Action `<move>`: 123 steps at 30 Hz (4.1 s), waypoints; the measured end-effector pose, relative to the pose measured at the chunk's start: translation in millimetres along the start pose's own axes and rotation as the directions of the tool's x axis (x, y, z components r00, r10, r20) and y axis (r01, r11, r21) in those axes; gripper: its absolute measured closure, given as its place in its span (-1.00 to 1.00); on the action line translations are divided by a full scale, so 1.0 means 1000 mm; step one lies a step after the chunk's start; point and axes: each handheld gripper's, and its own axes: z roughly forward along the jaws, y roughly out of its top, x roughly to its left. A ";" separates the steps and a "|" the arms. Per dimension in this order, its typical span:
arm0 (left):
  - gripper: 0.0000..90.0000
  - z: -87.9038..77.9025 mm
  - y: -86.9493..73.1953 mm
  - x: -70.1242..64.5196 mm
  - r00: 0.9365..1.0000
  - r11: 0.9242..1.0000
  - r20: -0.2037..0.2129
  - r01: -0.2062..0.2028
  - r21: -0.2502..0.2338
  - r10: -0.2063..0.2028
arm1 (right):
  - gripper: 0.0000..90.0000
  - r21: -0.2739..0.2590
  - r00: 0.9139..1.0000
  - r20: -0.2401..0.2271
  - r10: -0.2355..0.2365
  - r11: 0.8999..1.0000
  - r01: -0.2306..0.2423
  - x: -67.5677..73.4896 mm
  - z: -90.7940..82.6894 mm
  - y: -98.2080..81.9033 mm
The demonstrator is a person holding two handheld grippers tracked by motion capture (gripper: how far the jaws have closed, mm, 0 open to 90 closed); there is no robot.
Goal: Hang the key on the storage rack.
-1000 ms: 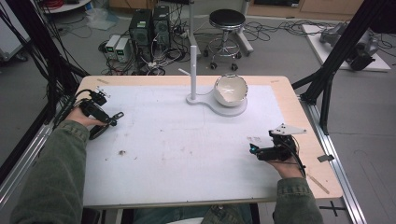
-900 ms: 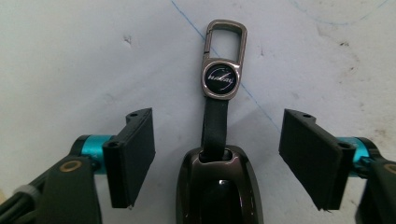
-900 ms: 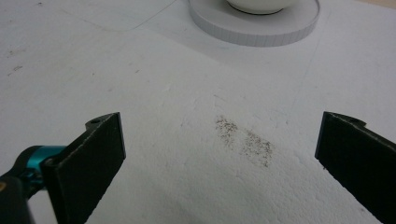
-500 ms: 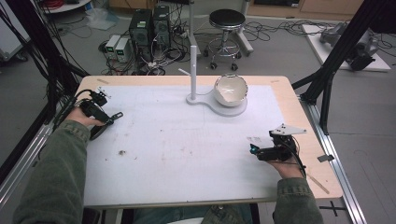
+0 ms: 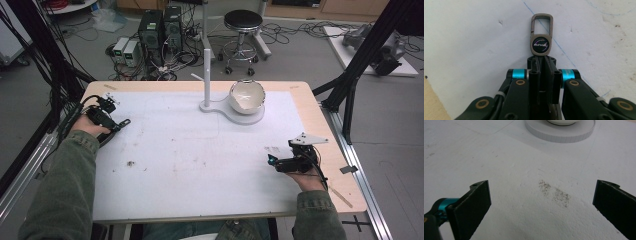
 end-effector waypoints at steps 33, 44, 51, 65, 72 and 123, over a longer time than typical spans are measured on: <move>0.85 -0.091 0.018 -0.033 0.997 0.995 0.047 -0.060 -0.085 0.064 | -0.99 -0.006 1.000 -0.028 -0.009 1.000 0.009 0.001 0.006 0.005; 0.85 -0.131 0.031 -0.054 0.993 0.986 0.035 -0.106 -0.126 0.111 | -0.99 -0.011 0.999 -0.030 0.010 1.000 -0.010 -0.005 0.004 0.002; 0.85 -0.152 0.040 -0.065 0.991 0.982 0.025 -0.126 -0.139 0.131 | -0.99 -0.012 0.999 -0.040 0.009 1.000 -0.009 -0.006 0.003 0.003; 0.85 -0.177 0.081 -0.105 0.975 0.965 0.028 -0.215 -0.147 0.221 | -0.99 -0.027 0.998 -0.058 0.018 0.999 -0.020 -0.006 0.003 0.004; 0.85 -0.174 0.103 -0.122 0.965 0.958 0.040 -0.253 -0.137 0.260 | -0.99 -0.028 0.997 -0.071 0.035 0.999 -0.037 -0.007 0.002 0.005; 0.85 -0.138 0.231 -0.207 0.910 0.894 0.035 -0.398 -0.206 0.413 | -0.99 -0.022 0.993 -0.088 0.073 0.997 -0.075 -0.013 -0.002 0.001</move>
